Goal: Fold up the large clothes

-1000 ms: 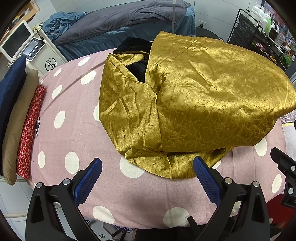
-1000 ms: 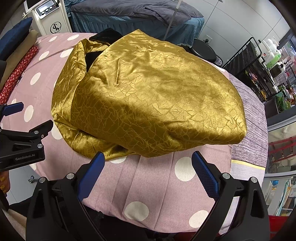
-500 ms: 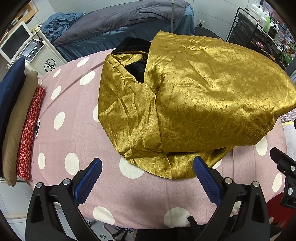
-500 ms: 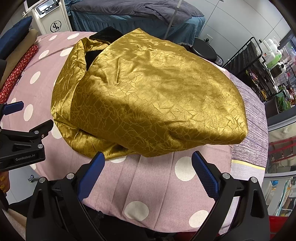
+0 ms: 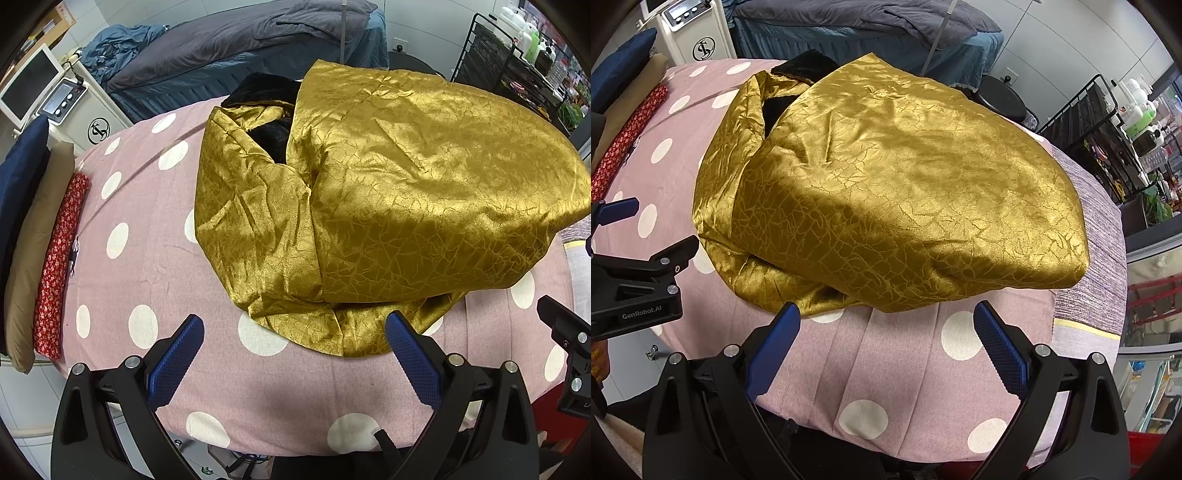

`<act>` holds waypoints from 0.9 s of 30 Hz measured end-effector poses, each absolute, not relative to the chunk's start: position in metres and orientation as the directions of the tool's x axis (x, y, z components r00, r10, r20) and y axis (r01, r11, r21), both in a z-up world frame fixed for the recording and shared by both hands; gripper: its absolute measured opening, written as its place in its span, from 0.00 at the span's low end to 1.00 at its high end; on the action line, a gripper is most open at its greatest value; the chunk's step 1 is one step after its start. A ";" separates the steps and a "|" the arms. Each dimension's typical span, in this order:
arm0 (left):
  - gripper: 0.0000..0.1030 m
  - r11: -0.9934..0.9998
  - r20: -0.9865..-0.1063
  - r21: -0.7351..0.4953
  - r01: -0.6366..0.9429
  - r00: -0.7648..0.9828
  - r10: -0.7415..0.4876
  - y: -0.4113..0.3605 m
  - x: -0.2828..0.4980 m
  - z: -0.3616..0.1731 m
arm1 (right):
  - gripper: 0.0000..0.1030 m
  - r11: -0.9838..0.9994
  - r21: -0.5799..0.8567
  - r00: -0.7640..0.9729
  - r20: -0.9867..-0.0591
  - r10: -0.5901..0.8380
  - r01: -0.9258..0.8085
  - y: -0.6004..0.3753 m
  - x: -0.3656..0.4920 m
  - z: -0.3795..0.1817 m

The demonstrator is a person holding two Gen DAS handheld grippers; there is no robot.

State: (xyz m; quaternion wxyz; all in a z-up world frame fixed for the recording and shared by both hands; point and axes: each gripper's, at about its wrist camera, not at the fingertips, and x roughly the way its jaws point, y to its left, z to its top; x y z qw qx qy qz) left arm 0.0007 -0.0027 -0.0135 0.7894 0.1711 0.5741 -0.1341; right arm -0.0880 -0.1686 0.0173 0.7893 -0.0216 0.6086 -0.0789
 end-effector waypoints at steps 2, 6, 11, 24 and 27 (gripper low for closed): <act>0.94 0.905 -0.953 0.115 0.409 0.303 -0.015 -0.003 0.001 -0.014 | 0.91 0.987 -0.131 0.246 -0.957 -0.152 0.097 -0.168 -0.088 0.017; 0.94 0.904 -0.954 0.115 0.413 0.300 -0.016 -0.003 0.001 -0.015 | 0.91 0.987 -0.131 0.244 -0.958 -0.151 0.097 -0.168 -0.087 0.017; 0.94 0.902 -0.956 0.111 0.418 0.292 -0.018 -0.004 0.002 -0.017 | 0.91 0.987 -0.130 0.240 -0.959 -0.149 0.095 -0.168 -0.087 0.016; 0.94 0.899 -0.967 0.019 0.438 0.237 -0.095 0.015 0.017 -0.050 | 0.91 0.990 -0.088 0.224 -0.968 -0.110 0.107 -0.174 -0.087 0.009; 0.94 0.904 -0.971 -0.016 0.427 0.208 -0.116 0.036 0.029 -0.076 | 0.91 0.989 -0.047 0.219 -0.973 -0.077 0.142 -0.186 -0.089 0.005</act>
